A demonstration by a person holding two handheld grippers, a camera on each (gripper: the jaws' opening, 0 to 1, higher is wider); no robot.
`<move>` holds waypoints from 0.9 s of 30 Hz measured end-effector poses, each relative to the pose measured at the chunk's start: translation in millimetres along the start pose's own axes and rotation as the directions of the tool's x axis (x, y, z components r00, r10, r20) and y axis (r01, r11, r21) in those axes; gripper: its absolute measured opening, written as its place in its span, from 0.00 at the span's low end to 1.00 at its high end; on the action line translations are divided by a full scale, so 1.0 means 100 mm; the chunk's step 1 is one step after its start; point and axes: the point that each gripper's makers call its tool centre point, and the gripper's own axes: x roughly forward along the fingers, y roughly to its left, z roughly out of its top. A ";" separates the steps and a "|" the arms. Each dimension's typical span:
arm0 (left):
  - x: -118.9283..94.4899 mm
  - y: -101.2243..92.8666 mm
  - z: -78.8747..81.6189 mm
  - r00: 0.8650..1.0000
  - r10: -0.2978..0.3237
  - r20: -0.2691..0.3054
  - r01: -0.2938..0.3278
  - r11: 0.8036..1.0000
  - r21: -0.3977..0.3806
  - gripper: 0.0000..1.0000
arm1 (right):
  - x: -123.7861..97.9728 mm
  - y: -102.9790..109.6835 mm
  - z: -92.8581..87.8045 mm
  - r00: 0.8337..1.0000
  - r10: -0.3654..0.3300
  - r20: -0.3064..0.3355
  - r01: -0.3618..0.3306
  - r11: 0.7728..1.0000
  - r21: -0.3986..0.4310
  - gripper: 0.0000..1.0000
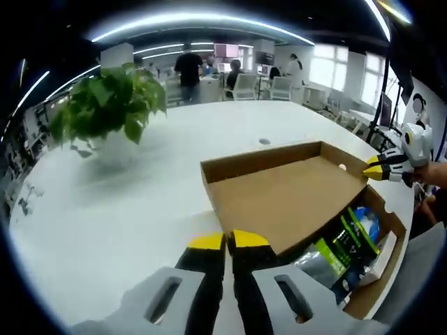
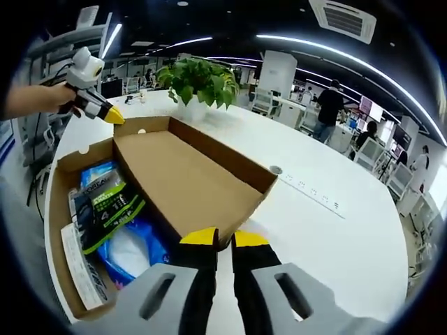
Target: Operate the shoe box by opening the lid, removing the specified soft item, and placing it in the target area until the item is outside and the box remains undamaged.
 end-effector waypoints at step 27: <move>0.10 0.05 0.00 0.999 0.025 -0.022 -0.025 0.999 -0.027 0.00 | -0.04 -0.02 0.01 1.000 0.005 -0.023 -0.005 1.000 -0.001 0.08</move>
